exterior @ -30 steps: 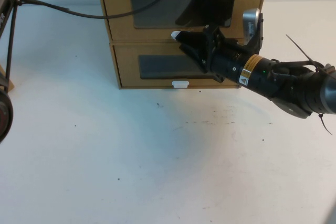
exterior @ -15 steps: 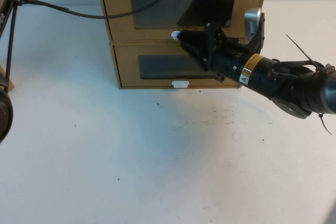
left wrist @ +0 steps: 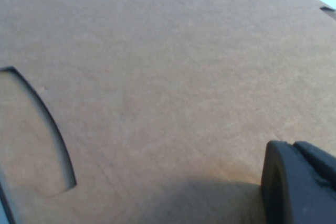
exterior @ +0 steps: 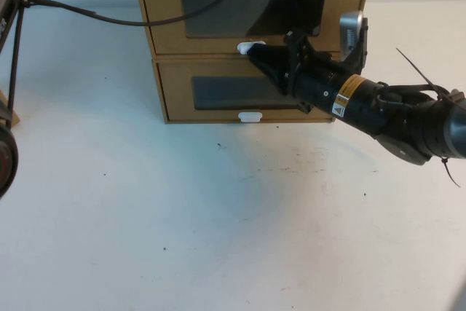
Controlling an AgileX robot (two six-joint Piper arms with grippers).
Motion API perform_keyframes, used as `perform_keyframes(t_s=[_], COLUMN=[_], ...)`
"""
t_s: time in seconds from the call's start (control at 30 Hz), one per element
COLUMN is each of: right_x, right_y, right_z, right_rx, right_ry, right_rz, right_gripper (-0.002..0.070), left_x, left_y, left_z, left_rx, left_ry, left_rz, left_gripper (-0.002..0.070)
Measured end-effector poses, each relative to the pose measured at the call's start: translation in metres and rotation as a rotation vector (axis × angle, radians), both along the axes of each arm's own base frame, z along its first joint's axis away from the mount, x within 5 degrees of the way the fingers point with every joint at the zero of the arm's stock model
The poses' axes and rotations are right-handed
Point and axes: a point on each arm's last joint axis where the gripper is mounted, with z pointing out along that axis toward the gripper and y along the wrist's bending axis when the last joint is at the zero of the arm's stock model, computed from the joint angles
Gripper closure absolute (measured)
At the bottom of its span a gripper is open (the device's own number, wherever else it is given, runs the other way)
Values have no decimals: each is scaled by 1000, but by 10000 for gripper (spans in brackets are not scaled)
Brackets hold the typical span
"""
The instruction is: Open the shoe box
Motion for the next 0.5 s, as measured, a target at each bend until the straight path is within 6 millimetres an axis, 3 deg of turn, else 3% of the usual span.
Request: perform_keyframes(t_s=[0.5], right_x=[-11], right_y=[-8], right_z=[-10], right_rx=[66], right_ry=[21], right_rz=[52], right_gripper=[677], left_x=[-2], left_y=[0], left_z=[0], left_rx=[6], left_ry=[9], left_rz=[-11], left_gripper=[680])
